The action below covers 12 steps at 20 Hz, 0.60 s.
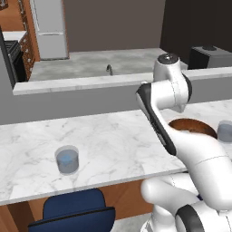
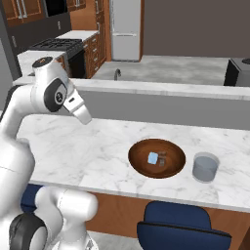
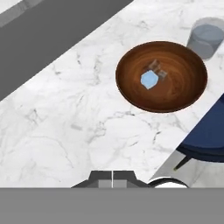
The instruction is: There are four ice cubes in the ice bowl. Place two ice cubes in each glass of water.
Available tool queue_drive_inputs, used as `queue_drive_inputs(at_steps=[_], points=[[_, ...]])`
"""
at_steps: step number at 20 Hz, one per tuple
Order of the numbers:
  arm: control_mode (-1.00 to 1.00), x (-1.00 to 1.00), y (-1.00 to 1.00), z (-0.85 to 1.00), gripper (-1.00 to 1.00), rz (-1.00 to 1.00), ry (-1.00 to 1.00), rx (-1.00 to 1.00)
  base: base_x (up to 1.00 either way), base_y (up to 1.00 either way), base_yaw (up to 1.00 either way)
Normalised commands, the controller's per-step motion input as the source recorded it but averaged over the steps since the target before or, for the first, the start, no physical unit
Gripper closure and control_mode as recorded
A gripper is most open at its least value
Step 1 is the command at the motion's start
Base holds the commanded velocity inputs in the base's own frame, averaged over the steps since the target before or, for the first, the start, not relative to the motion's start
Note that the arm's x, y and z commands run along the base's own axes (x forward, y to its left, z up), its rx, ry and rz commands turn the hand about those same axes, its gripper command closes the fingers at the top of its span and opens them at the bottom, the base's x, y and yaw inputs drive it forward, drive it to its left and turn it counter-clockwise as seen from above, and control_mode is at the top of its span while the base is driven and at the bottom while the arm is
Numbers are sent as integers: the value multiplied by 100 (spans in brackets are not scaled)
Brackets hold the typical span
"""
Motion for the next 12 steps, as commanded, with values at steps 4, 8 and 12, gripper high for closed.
queue_drive_inputs(at_steps=[4,8,12], points=[[-100,0,-92,-57,-100,0,5,0,0,0,0],[-100,0,-81,-46,-100,0,2,0,0,0,0],[-100,0,-81,-45,-100,0,5,0,0,0,0]])
